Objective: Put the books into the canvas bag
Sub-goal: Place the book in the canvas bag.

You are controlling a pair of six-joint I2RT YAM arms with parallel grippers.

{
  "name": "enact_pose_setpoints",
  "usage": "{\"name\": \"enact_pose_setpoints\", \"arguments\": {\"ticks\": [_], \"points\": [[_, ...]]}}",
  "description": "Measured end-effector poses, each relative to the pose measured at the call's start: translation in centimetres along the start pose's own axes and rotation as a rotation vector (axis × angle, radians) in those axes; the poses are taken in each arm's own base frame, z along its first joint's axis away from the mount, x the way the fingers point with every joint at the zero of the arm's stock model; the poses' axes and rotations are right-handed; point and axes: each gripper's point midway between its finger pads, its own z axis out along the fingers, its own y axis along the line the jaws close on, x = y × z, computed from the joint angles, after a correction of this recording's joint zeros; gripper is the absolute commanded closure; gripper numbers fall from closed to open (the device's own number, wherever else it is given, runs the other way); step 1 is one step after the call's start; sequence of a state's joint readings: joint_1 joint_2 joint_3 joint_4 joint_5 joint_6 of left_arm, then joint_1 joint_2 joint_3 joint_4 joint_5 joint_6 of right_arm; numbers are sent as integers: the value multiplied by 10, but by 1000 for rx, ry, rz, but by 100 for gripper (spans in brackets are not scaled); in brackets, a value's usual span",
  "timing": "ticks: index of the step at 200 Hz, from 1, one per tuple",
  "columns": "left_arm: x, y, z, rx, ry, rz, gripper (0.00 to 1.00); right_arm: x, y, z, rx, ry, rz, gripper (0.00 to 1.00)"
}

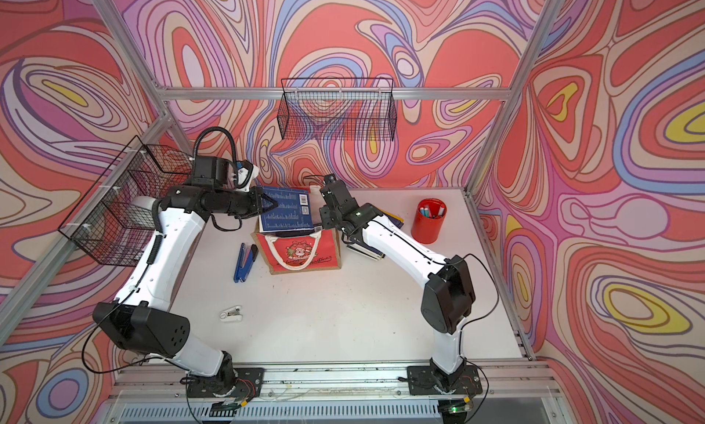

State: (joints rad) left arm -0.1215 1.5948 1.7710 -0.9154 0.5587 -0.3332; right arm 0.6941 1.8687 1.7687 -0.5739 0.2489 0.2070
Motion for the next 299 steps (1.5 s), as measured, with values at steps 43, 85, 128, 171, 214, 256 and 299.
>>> {"name": "enact_pose_setpoints", "arguments": {"ticks": [43, 85, 128, 171, 214, 256, 299], "points": [[12, -1, 42, 10, 88, -3, 100, 2, 0, 1, 1, 3, 18, 100], [24, -8, 84, 22, 152, 0, 100, 4, 0, -3, -12, -18, 28, 100], [34, 1, 115, -28, 189, -15, 100, 6, 2, -10, -43, -34, 34, 100], [40, 18, 131, -85, 207, -30, 57, 7, 6, -11, -69, -34, 34, 100], [36, 27, 129, -140, 194, -20, 33, 6, 8, -11, -78, -40, 36, 100], [1, 20, 96, -169, 103, 37, 21, 3, 10, -14, -95, -49, 46, 72], [-40, -2, 12, -191, -85, 122, 0, -20, 1, -52, -118, -127, 77, 40]]}}
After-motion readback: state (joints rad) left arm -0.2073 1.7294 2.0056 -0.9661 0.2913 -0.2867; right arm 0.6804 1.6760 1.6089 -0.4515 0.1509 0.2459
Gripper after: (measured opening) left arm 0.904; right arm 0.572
